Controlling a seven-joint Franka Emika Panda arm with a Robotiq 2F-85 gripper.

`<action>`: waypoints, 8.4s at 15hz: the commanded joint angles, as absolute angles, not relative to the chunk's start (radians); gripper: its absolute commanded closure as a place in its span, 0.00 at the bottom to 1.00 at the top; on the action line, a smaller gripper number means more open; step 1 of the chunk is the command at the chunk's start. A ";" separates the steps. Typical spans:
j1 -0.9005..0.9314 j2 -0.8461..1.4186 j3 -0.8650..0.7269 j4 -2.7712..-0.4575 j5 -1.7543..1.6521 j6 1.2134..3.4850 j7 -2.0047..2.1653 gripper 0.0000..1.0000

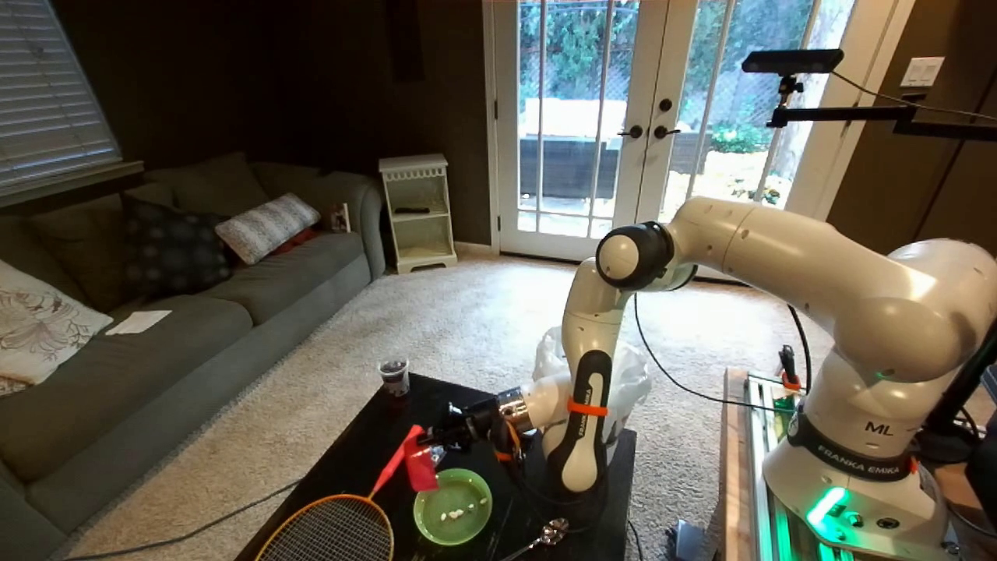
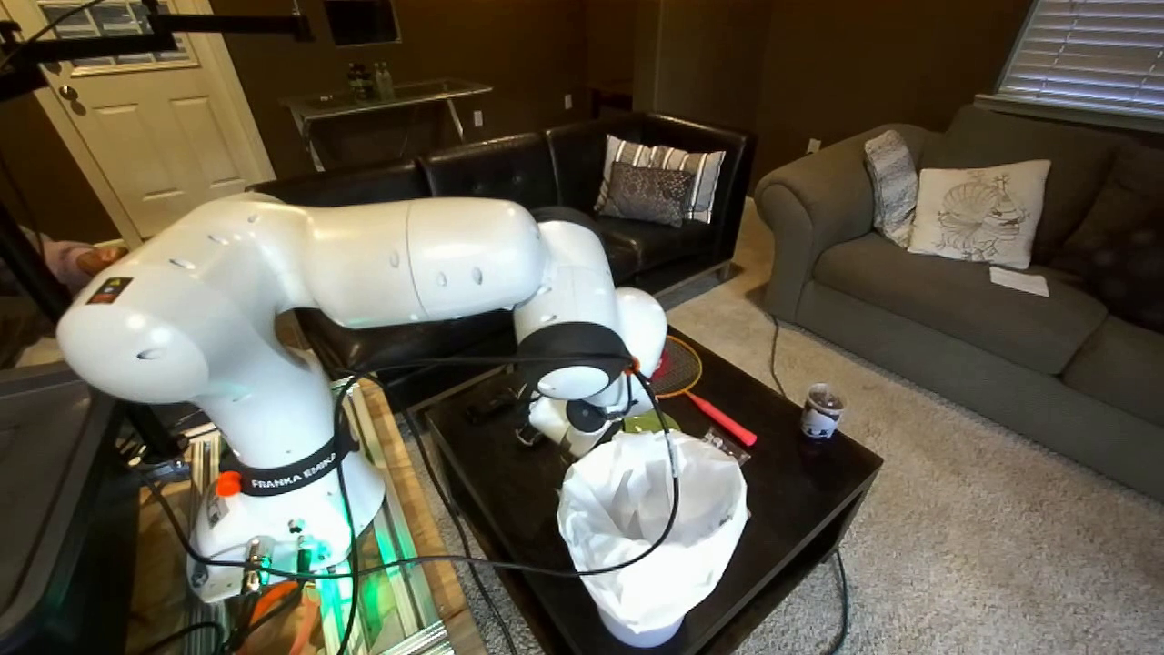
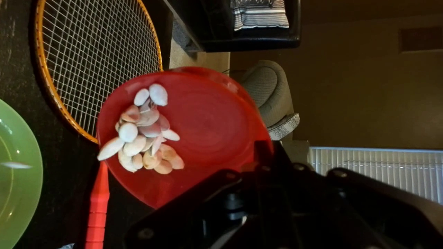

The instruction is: Pour the contents of the pink bowl into the green bowl

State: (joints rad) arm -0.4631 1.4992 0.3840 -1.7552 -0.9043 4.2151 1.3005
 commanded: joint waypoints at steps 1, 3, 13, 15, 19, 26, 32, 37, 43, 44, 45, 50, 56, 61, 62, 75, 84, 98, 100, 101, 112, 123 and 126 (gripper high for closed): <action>-0.456 1.497 0.383 -1.731 -0.908 4.241 1.331 0.99; -0.457 1.496 0.383 -1.726 -0.909 4.241 1.336 0.99; -0.529 1.496 0.426 -1.758 -0.953 4.241 1.378 0.99; -0.541 1.496 0.428 -1.768 -0.958 4.240 1.406 0.99; -0.561 1.496 0.427 -1.793 -0.970 4.241 1.457 0.99; -0.638 1.497 0.470 -1.845 -1.023 4.240 1.479 0.99; -0.667 1.496 0.489 -1.860 -1.052 4.240 1.510 0.99; -0.719 1.496 0.537 -1.881 -1.060 4.240 1.515 0.99; -0.782 1.496 0.589 -1.899 -1.127 4.240 1.539 0.99; -0.790 1.495 0.594 -1.903 -1.139 4.240 1.543 0.99; -0.799 1.495 0.599 -1.908 -1.152 4.240 1.549 0.99; -0.817 1.496 0.603 -1.923 -1.184 4.239 1.582 0.99; -0.808 1.496 0.596 -1.925 -1.191 4.239 1.588 0.99; -0.716 1.497 0.531 -1.910 -1.168 4.244 1.559 0.99; -0.671 1.482 0.503 -1.910 -1.150 4.245 1.546 0.99; -0.180 1.257 0.225 -1.997 -0.784 4.086 1.226 0.99; -0.061 1.157 0.218 -2.095 -0.366 3.793 0.800 0.99; 0.352 1.105 -0.015 -2.098 0.378 3.485 0.310 0.99; 0.376 1.110 -0.036 -2.095 0.393 3.464 0.308 0.99; 0.360 1.112 -0.027 -2.091 0.382 3.445 0.308 0.99; 0.266 1.232 0.010 -1.952 0.329 3.377 0.304 0.99; 0.238 1.295 0.022 -1.859 0.336 3.307 0.302 0.99; 0.253 1.283 0.013 -1.866 0.344 3.280 0.311 0.66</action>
